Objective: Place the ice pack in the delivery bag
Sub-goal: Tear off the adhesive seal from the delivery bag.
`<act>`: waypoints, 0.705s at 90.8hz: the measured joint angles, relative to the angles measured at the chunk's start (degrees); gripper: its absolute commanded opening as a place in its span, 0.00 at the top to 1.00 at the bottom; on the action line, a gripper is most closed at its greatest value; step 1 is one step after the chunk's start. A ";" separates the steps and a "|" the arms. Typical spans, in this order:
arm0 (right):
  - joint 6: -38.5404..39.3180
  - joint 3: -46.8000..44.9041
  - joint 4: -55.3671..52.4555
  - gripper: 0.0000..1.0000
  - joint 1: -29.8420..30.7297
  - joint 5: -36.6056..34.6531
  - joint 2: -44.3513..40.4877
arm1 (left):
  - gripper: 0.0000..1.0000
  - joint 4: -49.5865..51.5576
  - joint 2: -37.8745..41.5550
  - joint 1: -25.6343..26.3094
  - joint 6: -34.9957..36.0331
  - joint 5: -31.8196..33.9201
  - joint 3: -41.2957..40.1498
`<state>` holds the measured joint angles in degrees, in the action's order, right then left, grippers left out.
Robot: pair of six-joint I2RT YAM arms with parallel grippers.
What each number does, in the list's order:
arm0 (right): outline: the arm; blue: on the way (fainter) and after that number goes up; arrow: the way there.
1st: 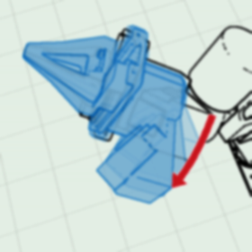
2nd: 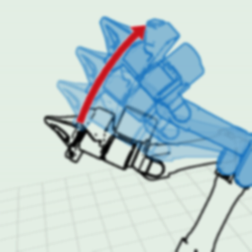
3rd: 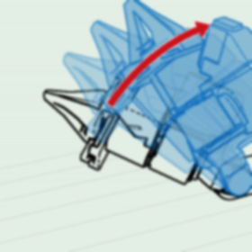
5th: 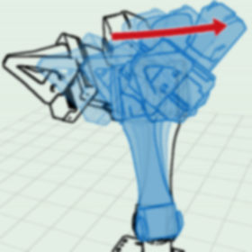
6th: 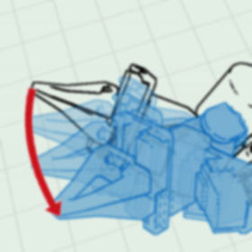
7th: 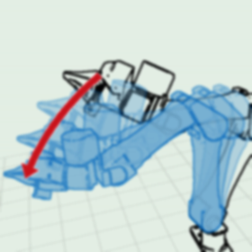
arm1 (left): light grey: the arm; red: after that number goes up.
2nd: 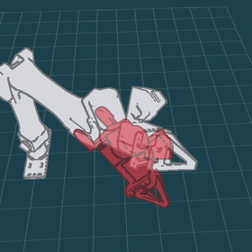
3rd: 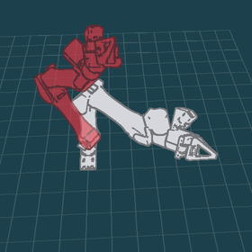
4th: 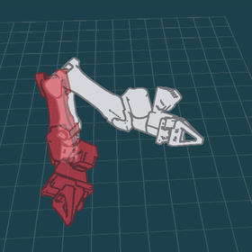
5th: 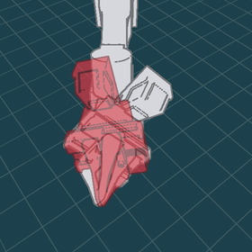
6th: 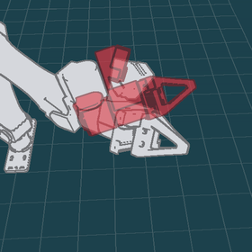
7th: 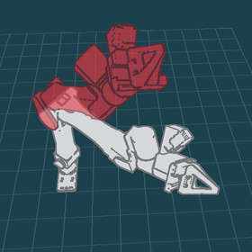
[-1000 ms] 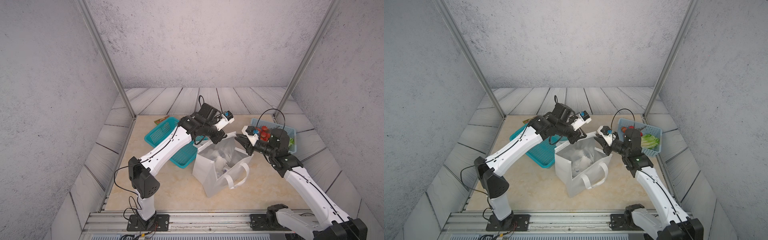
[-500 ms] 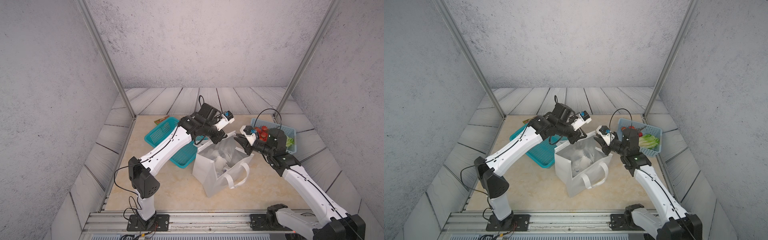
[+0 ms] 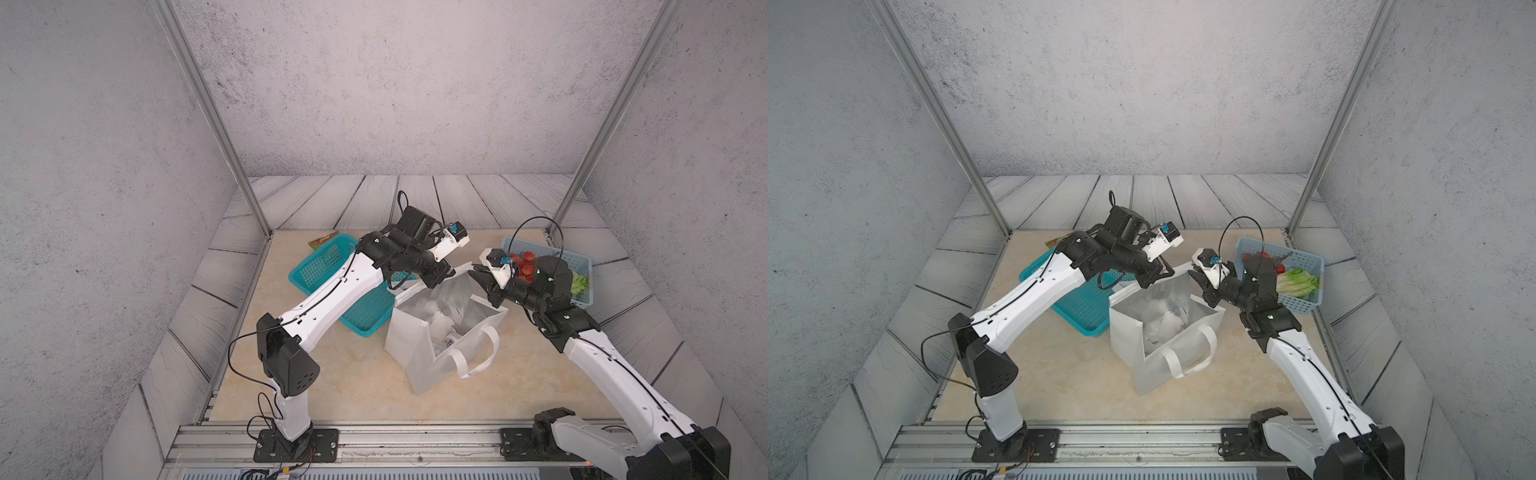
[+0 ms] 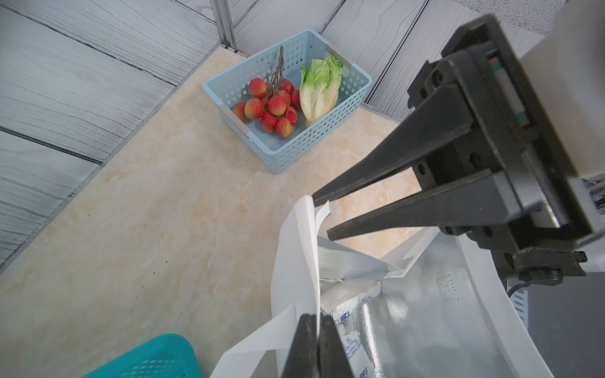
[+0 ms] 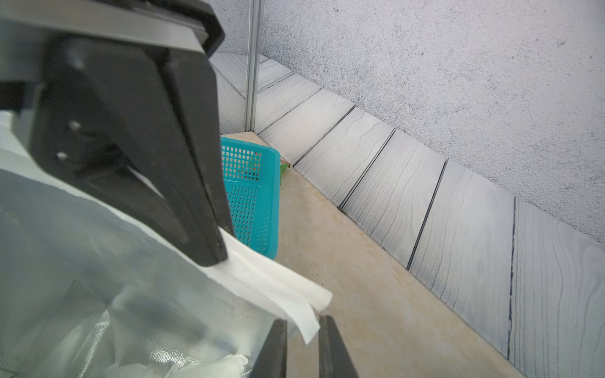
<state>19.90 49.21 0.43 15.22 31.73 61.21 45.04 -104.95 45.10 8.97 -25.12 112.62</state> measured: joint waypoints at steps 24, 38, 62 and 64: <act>-0.37 0.13 0.59 0.84 1.25 -0.09 0.87 | 1.00 0.11 0.00 0.00 0.00 -0.02 0.00; -0.76 0.24 0.72 0.83 1.86 -1.77 0.94 | 1.00 0.11 0.00 0.00 0.00 -0.04 -0.02; -1.46 0.68 0.96 0.88 2.43 -3.89 1.25 | 1.00 0.15 0.00 0.00 0.00 -0.17 -0.02; -1.51 0.68 1.03 0.89 2.49 -3.98 1.25 | 1.00 0.15 0.00 0.00 0.00 -0.17 -0.02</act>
<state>18.39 49.89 1.45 17.72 27.75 62.46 45.19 -104.95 45.10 8.97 -25.30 112.60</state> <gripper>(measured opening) 0.137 0.053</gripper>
